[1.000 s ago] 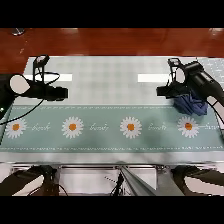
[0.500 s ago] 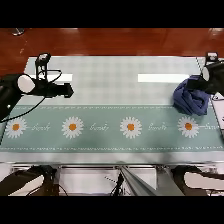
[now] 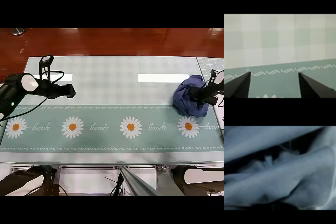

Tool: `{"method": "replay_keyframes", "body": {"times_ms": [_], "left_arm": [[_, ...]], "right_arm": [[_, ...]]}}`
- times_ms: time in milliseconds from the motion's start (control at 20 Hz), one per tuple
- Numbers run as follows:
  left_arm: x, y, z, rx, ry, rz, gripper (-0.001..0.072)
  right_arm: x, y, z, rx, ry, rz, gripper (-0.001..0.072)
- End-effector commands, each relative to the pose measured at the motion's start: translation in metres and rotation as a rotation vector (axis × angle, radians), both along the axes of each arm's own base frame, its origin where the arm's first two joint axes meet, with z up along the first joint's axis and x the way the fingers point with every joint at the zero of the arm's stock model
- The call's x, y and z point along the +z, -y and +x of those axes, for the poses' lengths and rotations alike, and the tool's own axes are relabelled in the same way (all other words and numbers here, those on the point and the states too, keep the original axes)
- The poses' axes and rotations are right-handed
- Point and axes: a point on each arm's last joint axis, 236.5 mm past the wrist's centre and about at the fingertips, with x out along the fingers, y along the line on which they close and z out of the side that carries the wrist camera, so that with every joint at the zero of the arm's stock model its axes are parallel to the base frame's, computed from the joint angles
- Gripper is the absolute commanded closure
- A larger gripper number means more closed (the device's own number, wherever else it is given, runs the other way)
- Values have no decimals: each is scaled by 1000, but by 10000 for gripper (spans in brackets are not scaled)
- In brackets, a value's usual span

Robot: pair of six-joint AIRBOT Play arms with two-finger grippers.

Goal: Fold the shirts.

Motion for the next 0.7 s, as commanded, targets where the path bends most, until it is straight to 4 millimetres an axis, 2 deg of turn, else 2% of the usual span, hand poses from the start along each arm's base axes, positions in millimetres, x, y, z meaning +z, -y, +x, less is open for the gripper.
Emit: {"method": "replay_keyframes", "body": {"times_ms": [0,100,150,250,300,350,450,550,650], "left_arm": [[10,-18,-12,-36,-71,38,5],[29,-40,-25,-52,-124,57,6],[41,-49,-31,-31,-121,52,6],[67,-55,-45,1,-71,16,5],[79,-49,-54,3,-34,-11,5],[90,-41,-65,0,8,-48,5],[102,-23,-89,-9,81,-122,5],[104,-12,-111,-21,129,-156,5],[95,-8,-130,-36,136,-160,6]], "right_arm": [[52,-47,42,123,150,202,684],[136,-60,85,185,375,191,685],[187,-68,102,215,502,162,685],[290,-91,117,284,738,100,685],[337,-104,114,320,839,69,685],[385,-120,106,362,940,42,685],[461,-155,79,464,1104,-3,685],[516,-189,44,555,1226,-22,685],[550,-218,7,644,1309,-28,685]]}}
